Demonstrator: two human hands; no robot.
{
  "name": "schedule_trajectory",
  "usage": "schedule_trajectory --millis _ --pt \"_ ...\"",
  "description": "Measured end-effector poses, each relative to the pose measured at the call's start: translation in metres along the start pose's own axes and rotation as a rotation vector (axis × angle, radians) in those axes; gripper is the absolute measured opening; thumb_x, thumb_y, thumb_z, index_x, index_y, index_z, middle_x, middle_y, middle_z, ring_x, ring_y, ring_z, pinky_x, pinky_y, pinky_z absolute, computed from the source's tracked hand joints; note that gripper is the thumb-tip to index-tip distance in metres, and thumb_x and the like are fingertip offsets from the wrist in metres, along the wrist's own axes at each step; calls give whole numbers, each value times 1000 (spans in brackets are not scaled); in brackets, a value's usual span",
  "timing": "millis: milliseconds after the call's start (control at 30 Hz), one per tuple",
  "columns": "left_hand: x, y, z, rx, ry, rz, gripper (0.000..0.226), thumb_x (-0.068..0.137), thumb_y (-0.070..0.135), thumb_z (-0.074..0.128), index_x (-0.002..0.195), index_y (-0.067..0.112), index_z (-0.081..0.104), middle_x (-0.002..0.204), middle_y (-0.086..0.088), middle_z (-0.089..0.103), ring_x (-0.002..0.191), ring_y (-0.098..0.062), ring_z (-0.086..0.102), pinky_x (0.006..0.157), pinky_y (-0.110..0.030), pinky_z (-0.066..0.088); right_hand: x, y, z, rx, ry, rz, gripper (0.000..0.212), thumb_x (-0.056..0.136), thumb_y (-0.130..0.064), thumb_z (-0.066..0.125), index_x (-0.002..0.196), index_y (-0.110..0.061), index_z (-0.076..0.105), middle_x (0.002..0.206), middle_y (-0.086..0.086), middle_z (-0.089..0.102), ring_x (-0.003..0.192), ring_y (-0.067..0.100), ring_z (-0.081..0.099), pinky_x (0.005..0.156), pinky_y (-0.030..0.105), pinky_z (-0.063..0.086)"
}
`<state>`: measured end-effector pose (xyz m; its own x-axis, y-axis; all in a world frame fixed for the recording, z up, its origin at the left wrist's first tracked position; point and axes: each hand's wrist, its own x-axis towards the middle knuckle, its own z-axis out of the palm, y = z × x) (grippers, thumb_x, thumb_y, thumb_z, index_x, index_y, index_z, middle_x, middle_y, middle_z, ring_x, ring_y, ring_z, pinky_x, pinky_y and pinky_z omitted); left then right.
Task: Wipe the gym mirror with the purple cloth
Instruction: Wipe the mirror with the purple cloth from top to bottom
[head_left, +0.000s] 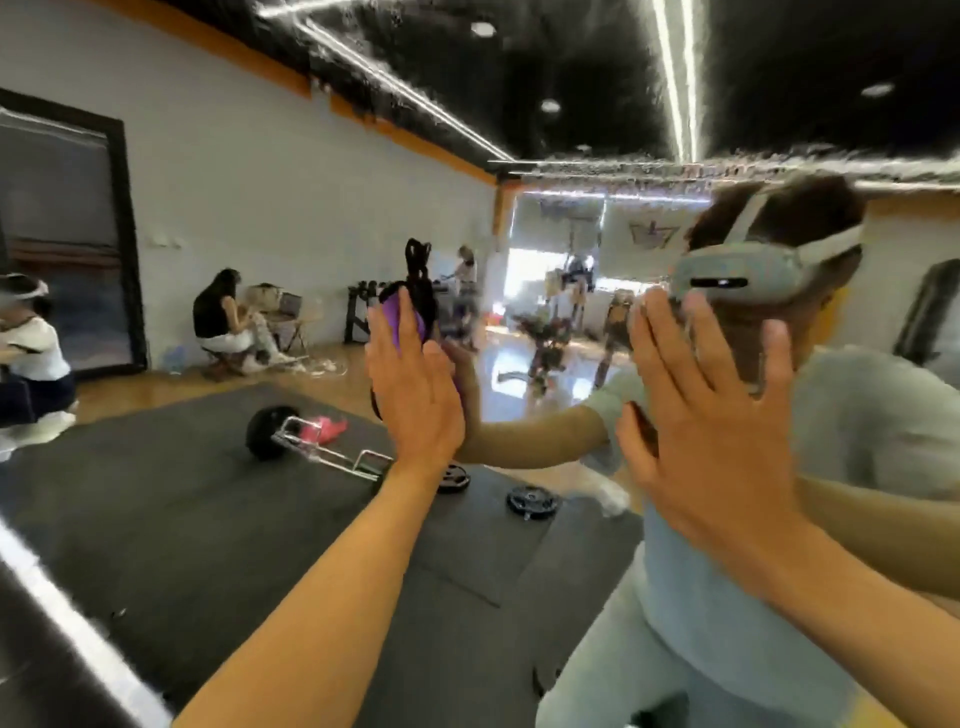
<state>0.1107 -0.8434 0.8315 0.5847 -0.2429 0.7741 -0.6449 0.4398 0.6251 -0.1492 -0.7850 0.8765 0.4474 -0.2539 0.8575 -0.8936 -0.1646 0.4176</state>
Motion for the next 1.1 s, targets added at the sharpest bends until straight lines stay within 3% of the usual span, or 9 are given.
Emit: schedule_trajectory --millis 133,233,300,467,567,733,833,967,1100 --pt "-14 20 3 -28 49 -157 61 108 41 26 166 22 25 173 4 8 163 -26 12 129 -53 19 13 10 -14 1 -91 -107 73 103 -38 37 167 -16 10 175 3 5 161 23 6 125 65 13" --pt "-62 52 18 12 -46 2 58 113 42 22 166 17 22 172 7 5 162 -30 13 130 -53 15 18 20 -24 13 -147 -179 74 102 -35 41 167 -15 12 175 3 8 161 22 8 125 63 14" --pt "-109 82 28 4 -128 127 57 114 43 19 168 25 17 176 6 5 162 -30 14 132 -48 9 13 21 -27 23 -178 -210 73 102 -34 39 167 -15 12 175 4 8 161 23 9 126 62 15" --pt "-193 124 49 -1 -185 116 54 115 39 22 168 37 11 176 10 12 162 -26 16 132 -45 10 -10 27 -31 53 -213 -246 64 107 -35 20 166 -13 15 175 4 9 160 24 13 126 60 9" --pt "-204 122 49 -2 -194 172 54 116 38 23 167 40 8 176 12 10 162 -23 15 132 -45 9 -23 36 -29 58 -223 -278 64 107 -35 25 166 -12 15 175 4 8 161 24 11 127 56 2" --pt "-199 127 45 -11 -235 105 55 116 39 21 167 39 3 176 13 2 163 -21 6 132 -44 3 -37 44 -29 183 -227 -260 68 105 -35 34 166 -9 16 174 7 10 161 25 12 128 55 1" --pt "-203 119 43 6 -256 87 62 113 31 32 167 38 3 176 8 3 164 -23 2 132 -48 3 -49 37 -34 254 -228 -220 68 104 -33 37 164 -6 22 173 8 12 160 25 15 127 55 2" --pt "-207 103 40 46 -203 -27 58 113 39 23 167 39 1 176 2 3 164 -21 1 132 -44 3 -61 37 -29 213 -316 -300 72 104 -37 32 166 -6 10 174 11 3 161 27 7 127 60 2" --pt "-206 92 37 -31 -93 -262 61 110 35 25 167 15 15 173 -21 13 161 -6 -3 132 -46 5 -70 27 -24 138 -375 -361 80 100 -40 33 165 -5 3 174 14 -2 162 27 -1 127 59 -3"
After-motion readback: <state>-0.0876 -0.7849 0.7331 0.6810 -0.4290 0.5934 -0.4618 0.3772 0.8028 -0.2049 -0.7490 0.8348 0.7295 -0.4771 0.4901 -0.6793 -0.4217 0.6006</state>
